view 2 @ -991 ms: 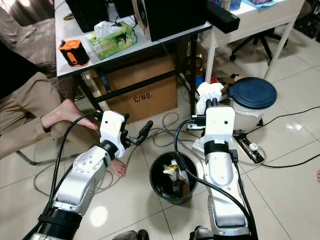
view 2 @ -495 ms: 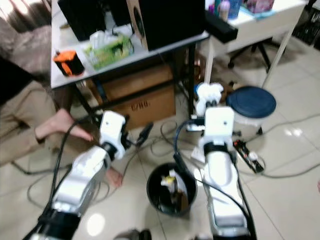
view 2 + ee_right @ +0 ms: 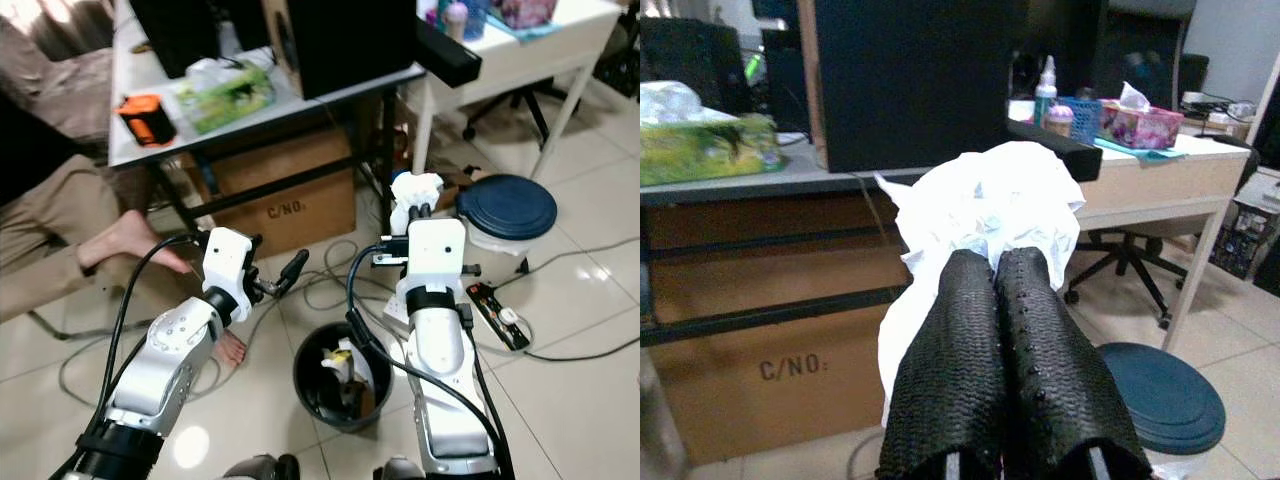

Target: Picking trash to rubbish bin

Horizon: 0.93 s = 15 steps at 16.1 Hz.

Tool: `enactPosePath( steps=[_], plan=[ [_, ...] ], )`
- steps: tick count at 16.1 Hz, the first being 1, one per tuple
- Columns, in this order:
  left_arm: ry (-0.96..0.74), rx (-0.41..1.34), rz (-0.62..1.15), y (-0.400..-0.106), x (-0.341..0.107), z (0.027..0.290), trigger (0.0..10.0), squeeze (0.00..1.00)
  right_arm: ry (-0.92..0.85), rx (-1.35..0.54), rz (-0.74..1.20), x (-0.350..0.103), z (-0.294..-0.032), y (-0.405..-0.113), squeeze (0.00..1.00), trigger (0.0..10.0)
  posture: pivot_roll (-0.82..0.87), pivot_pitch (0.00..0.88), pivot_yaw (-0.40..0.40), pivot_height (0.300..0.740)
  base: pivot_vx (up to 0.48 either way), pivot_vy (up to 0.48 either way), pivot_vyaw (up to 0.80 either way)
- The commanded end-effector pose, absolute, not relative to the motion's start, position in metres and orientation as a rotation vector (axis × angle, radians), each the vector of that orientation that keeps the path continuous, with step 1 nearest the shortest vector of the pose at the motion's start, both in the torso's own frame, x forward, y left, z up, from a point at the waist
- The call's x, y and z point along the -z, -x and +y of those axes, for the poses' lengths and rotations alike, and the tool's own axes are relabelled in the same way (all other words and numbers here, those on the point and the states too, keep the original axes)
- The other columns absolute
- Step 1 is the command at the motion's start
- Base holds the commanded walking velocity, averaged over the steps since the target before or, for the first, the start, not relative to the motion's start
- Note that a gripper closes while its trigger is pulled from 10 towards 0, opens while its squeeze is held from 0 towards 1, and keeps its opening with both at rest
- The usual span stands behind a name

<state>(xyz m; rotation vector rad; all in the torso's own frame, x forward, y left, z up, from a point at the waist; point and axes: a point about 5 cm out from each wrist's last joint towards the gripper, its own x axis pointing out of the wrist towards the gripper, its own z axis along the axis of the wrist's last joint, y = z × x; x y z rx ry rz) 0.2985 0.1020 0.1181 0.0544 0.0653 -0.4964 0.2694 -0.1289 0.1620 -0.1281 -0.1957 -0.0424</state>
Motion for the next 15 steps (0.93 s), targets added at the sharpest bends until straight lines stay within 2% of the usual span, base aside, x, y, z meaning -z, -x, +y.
enactPosePath(
  steps=[1, 5, 12, 15],
  plan=[
    [-0.054, 0.492, 0.073, -0.296, -0.117, 0.105, 10.0, 0.00, 0.124, 0.030, -0.199, -0.163, -0.126, -0.267, 0.00, 10.0, -0.07, 0.160, 0.121, 0.740, 0.000, 0.000, 0.00],
    [-0.065, 0.498, 0.080, -0.293, -0.116, 0.110, 10.0, 0.00, 0.123, 0.039, -0.193, -0.160, -0.126, -0.267, 0.00, 10.0, -0.05, 0.184, 0.137, 0.740, 0.000, 0.000, 0.00],
    [-0.117, 0.517, 0.104, -0.288, -0.118, 0.123, 10.0, 0.00, 0.120, 0.126, -0.149, -0.146, -0.143, -0.273, 0.00, 10.0, -0.01, 0.221, 0.192, 0.740, 0.000, 0.000, 0.00],
    [-0.179, 0.542, 0.142, -0.278, -0.118, 0.136, 10.0, 0.00, 0.083, 0.150, -0.076, -0.126, -0.147, -0.275, 0.00, 10.0, 0.05, 0.294, 0.254, 0.740, 0.000, 0.000, 0.00]
  ],
)
